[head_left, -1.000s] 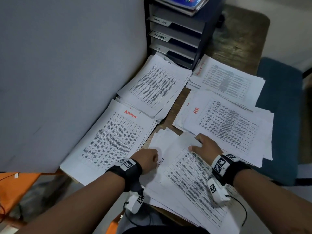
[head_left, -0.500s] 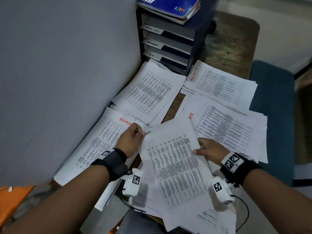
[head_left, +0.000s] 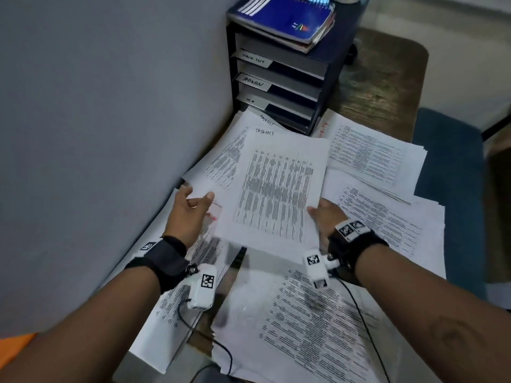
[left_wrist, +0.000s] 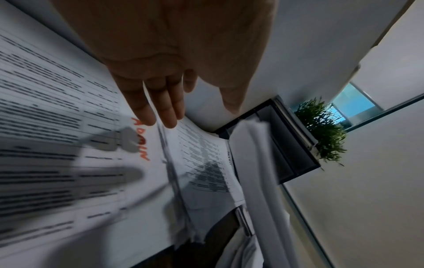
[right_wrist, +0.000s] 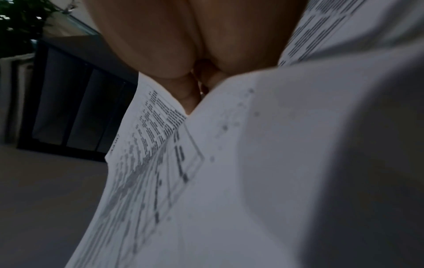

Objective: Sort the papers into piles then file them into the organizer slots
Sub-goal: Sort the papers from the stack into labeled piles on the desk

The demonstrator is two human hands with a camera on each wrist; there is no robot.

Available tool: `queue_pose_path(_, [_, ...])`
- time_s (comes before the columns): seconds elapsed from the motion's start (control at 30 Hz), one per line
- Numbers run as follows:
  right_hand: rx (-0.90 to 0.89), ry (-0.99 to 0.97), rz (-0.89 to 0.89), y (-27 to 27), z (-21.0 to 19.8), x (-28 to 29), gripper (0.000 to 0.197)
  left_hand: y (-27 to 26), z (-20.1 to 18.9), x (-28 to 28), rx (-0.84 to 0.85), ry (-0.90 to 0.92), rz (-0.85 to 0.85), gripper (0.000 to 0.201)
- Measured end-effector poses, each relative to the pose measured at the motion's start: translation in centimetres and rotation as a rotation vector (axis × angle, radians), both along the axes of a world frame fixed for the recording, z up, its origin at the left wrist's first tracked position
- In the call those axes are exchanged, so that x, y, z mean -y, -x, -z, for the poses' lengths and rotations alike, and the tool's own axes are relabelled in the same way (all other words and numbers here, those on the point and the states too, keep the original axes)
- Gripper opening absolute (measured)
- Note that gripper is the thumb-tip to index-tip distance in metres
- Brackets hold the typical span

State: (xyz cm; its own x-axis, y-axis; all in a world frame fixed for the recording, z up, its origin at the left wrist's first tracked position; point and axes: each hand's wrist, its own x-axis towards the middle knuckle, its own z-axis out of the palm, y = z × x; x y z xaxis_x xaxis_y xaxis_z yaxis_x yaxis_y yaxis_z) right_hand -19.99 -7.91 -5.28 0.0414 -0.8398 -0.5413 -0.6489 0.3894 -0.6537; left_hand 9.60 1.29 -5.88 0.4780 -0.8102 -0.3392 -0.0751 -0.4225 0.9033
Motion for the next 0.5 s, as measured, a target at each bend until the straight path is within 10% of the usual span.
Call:
queue_pose_path(0.3, [-0.601,-0.044,-0.597,-6.0,1.3,6.9,0.056,-3.2,2.7,-2.6,0.186,-0.105,0.080,0.049])
queue_pose_path(0.5, [-0.690,0.021,-0.817,-8.8,3.5,9.6,0.035,-4.1,3.0,-3.6,0.222,-0.127,0.145,0.051])
